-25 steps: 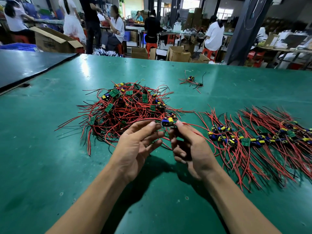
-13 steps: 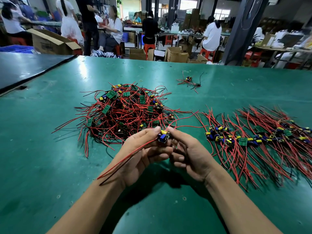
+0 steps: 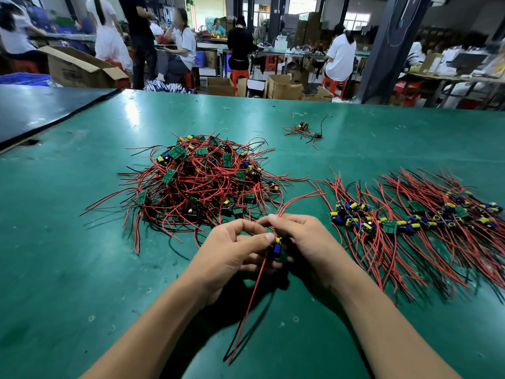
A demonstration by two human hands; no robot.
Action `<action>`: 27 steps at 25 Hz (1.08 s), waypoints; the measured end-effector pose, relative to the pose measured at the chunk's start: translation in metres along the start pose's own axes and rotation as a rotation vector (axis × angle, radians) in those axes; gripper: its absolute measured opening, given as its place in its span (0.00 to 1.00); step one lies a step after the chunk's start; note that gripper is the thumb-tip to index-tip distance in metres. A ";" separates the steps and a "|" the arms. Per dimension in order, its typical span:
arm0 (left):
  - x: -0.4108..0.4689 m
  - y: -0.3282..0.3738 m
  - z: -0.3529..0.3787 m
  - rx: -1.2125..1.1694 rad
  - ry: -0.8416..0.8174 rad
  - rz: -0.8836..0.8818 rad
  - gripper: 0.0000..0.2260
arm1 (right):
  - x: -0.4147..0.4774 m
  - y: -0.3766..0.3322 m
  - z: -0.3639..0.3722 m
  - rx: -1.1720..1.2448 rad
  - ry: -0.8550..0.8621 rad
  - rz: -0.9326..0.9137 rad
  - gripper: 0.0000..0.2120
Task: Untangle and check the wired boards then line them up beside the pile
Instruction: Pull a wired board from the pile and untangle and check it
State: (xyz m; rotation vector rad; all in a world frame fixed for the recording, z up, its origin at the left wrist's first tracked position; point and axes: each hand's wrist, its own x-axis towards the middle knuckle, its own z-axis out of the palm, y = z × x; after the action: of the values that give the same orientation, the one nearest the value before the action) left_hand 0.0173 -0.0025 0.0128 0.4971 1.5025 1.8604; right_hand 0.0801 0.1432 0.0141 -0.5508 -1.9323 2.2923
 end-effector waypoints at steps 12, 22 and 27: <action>-0.002 -0.001 0.005 -0.019 -0.120 -0.049 0.05 | 0.000 -0.007 0.003 -0.057 -0.005 -0.047 0.22; -0.001 -0.007 0.004 0.058 -0.089 0.033 0.06 | -0.003 0.005 0.010 -0.088 -0.116 -0.058 0.20; -0.001 -0.006 0.000 0.065 -0.096 -0.004 0.05 | 0.005 0.006 -0.003 -0.298 -0.044 -0.088 0.22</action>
State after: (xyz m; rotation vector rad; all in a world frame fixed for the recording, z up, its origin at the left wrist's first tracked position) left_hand 0.0201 -0.0027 0.0074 0.6050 1.5020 1.7637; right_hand 0.0775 0.1461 0.0068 -0.4329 -2.2876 1.9937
